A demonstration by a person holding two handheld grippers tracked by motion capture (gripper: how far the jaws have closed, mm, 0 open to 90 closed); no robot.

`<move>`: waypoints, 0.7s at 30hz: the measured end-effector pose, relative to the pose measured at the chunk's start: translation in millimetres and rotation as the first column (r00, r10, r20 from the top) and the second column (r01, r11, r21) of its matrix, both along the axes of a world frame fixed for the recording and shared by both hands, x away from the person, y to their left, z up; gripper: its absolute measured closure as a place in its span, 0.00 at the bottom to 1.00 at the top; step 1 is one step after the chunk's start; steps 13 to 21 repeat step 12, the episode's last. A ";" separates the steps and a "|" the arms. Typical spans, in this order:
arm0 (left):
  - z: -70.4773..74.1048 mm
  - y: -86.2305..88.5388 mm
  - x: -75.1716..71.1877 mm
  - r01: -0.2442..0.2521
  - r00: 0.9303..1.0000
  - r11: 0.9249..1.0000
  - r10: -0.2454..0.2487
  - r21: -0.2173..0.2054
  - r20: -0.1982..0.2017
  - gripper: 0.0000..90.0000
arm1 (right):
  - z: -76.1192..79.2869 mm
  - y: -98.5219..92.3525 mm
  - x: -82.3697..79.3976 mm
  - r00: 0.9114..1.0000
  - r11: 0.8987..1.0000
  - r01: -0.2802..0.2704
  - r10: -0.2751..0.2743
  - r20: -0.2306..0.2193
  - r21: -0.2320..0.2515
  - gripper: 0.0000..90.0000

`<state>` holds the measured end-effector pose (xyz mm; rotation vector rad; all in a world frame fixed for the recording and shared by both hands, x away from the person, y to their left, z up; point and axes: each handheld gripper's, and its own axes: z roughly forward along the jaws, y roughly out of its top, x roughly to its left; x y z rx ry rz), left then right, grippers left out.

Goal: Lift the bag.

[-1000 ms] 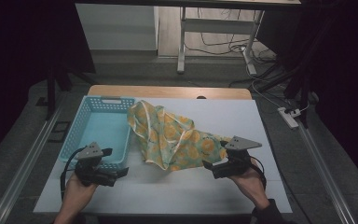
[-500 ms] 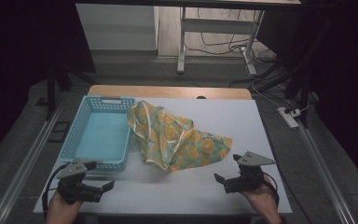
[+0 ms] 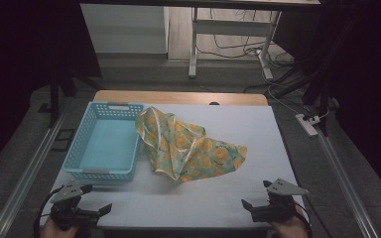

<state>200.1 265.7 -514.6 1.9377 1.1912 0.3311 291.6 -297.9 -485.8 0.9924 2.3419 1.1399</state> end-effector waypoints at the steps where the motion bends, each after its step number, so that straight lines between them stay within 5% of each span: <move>1: -1.0 0.7 -0.4 -0.003 1.000 1.000 0.003 0.007 -0.005 0.00 | -2.0 -2.1 -1.9 1.000 1.000 0.005 -0.005 -0.007 0.003 0.00; 6: -4.3 2.8 -1.7 -0.027 0.999 0.999 0.028 0.047 -0.023 0.00 | -12.3 -10.4 -10.3 0.998 1.000 0.021 -0.022 -0.059 -0.009 0.00; 21: -5.3 2.4 1.5 -0.024 0.998 0.999 0.027 0.046 -0.053 0.00 | -12.0 -12.0 -11.3 0.998 0.999 0.033 -0.034 -0.057 -0.003 0.00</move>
